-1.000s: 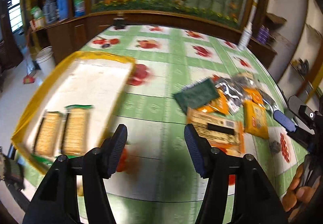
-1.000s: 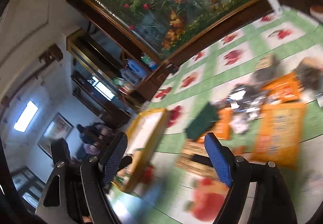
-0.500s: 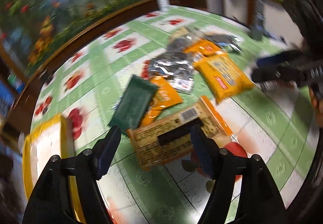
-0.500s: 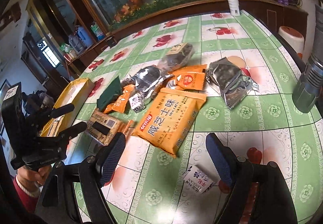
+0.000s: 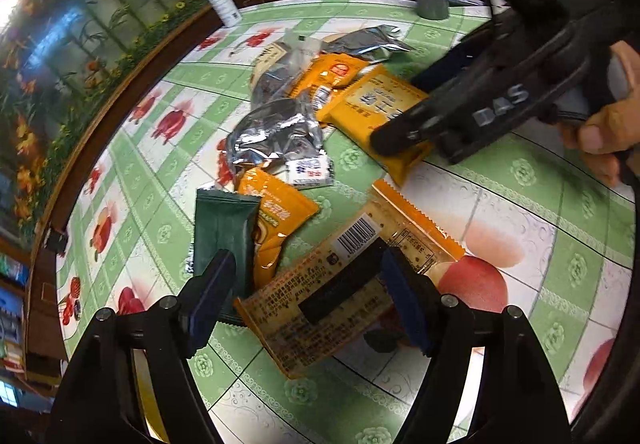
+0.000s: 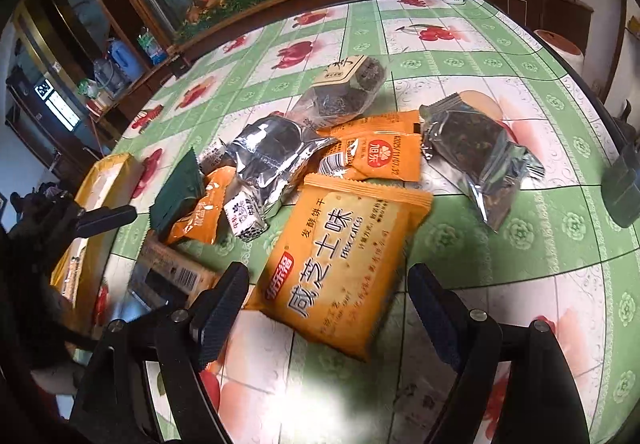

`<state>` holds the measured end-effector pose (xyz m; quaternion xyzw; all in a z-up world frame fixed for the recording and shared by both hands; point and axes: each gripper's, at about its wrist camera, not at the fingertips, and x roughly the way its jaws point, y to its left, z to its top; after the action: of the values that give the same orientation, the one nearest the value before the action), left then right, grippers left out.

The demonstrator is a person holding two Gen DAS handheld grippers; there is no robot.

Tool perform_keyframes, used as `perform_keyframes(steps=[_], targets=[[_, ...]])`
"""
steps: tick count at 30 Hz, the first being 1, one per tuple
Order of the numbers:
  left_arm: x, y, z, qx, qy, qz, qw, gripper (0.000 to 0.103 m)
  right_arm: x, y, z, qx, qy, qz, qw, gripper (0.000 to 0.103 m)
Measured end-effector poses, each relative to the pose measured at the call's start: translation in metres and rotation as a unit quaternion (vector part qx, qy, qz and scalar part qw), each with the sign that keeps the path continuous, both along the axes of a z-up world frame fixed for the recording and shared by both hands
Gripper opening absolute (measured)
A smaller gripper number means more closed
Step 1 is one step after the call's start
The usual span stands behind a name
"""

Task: Organize snacks
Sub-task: 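Grasp the clear biscuit pack with the left gripper while the right grasps the orange biscuit bag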

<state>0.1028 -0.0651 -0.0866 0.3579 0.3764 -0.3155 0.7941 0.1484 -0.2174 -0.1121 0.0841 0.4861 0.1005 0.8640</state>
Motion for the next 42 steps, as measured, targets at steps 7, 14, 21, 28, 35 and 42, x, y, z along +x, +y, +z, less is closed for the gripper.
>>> perform_keyframes(steps=[7,14,21,28,35,42], targets=[[-0.021,-0.012,0.001,0.046,0.02,-0.082,0.9954,0.075,0.004,0.011,-0.002,-0.038,-0.007,0.004,0.999,0.084],[-0.031,-0.026,-0.022,0.099,0.099,-0.137,0.9806,0.089,-0.001,0.005,-0.002,-0.045,-0.007,0.02,0.999,0.083],[-0.035,-0.017,-0.026,0.062,0.118,0.0,0.9911,0.092,-0.013,-0.002,-0.004,-0.093,-0.029,0.039,0.994,0.072],[-0.037,-0.023,-0.02,0.121,0.056,0.03,0.9906,0.092,-0.018,-0.01,-0.003,-0.085,-0.036,0.045,0.995,0.072],[0.002,-0.001,-0.029,0.054,0.128,0.06,0.9885,0.096,-0.018,-0.012,-0.003,-0.078,-0.038,0.04,0.995,0.074],[-0.004,0.025,-0.03,-0.041,0.181,0.107,0.9768,0.075,-0.025,-0.011,-0.004,-0.084,-0.062,0.047,0.993,0.071]])
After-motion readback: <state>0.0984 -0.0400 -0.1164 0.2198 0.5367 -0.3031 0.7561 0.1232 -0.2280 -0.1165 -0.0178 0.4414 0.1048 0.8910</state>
